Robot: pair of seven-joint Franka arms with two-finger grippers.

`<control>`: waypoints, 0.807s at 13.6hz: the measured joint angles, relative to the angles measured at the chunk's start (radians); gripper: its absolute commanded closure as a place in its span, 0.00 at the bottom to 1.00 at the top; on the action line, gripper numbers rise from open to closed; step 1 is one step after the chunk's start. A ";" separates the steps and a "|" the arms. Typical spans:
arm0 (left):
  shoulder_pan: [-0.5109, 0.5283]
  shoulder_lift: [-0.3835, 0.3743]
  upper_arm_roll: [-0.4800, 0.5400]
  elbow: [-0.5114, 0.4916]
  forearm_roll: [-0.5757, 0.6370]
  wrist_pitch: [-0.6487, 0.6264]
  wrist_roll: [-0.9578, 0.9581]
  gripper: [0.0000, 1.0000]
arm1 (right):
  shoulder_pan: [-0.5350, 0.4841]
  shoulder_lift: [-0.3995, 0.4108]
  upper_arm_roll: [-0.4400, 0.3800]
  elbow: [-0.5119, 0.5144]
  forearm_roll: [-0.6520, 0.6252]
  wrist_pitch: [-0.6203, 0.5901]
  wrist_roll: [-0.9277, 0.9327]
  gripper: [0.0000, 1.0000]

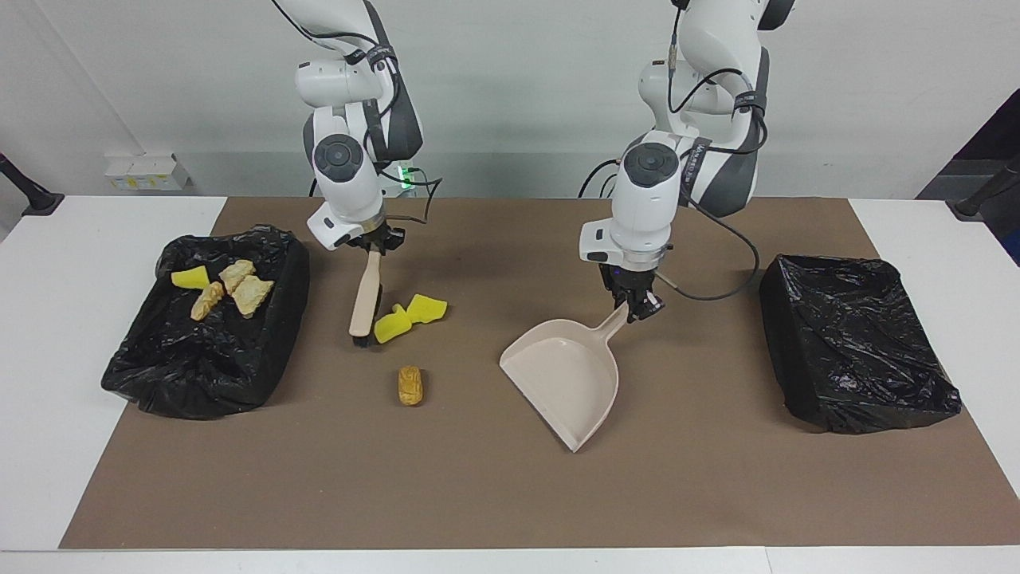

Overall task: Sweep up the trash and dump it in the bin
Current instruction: 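Pull the dustpan with the left gripper while the right gripper brings the brush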

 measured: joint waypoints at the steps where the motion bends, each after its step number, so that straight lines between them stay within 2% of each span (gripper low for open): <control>1: 0.005 0.000 0.000 -0.003 0.000 -0.001 0.049 1.00 | 0.000 0.000 0.000 0.013 -0.001 -0.018 0.000 1.00; 3: 0.005 -0.001 -0.004 -0.013 0.000 0.000 0.127 1.00 | 0.000 0.000 0.000 0.072 -0.001 -0.130 0.000 1.00; 5: 0.004 -0.014 -0.011 -0.041 0.000 0.004 0.154 1.00 | -0.001 -0.005 0.000 0.096 -0.004 -0.166 0.000 1.00; 11: 0.004 -0.042 -0.012 -0.089 0.001 0.042 0.406 1.00 | -0.036 -0.004 -0.002 -0.021 -0.009 -0.034 -0.035 1.00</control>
